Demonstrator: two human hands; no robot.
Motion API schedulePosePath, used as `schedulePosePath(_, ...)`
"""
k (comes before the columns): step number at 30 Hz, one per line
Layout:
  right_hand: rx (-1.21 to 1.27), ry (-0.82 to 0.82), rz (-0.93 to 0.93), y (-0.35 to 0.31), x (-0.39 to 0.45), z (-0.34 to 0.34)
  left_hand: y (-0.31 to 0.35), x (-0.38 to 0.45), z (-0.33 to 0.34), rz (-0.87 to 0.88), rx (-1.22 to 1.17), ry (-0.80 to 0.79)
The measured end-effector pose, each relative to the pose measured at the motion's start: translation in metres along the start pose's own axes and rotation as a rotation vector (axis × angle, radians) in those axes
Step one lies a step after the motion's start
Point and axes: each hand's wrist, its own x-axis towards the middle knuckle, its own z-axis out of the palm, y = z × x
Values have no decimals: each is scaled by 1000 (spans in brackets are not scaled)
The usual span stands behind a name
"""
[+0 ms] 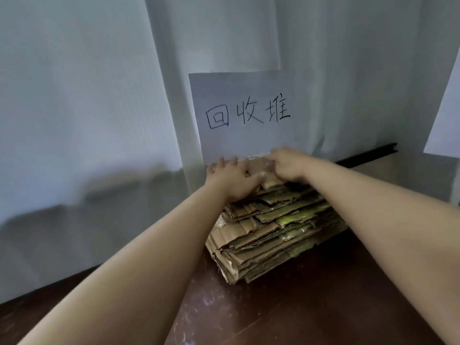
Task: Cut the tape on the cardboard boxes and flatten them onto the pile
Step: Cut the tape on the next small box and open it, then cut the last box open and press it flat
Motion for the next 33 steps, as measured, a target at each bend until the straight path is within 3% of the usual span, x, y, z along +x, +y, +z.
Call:
schedulePosePath(2, 55, -3, 25, 15, -14, 44, -4, -10, 40, -9, -23, -78)
schedulePosePath(5, 15, 67, 55, 22, -19, 64, -11, -14, 74, -43, -142, -14)
schedulePosePath(15, 93, 190, 6, 29, -23, 78, -7, -24, 84, -25, -106, 99)
schedulePosePath(22, -96, 460, 29, 16, -50, 68, -2, -28, 72, -40, -88, 140)
schedulePosePath(27, -80, 342, 35, 9, -56, 41, 9, -27, 43, -8, 170, 217)
schedulePosePath(33, -84, 388, -16, -2, -76, 14, 14, -29, 4, -16, -12, 53)
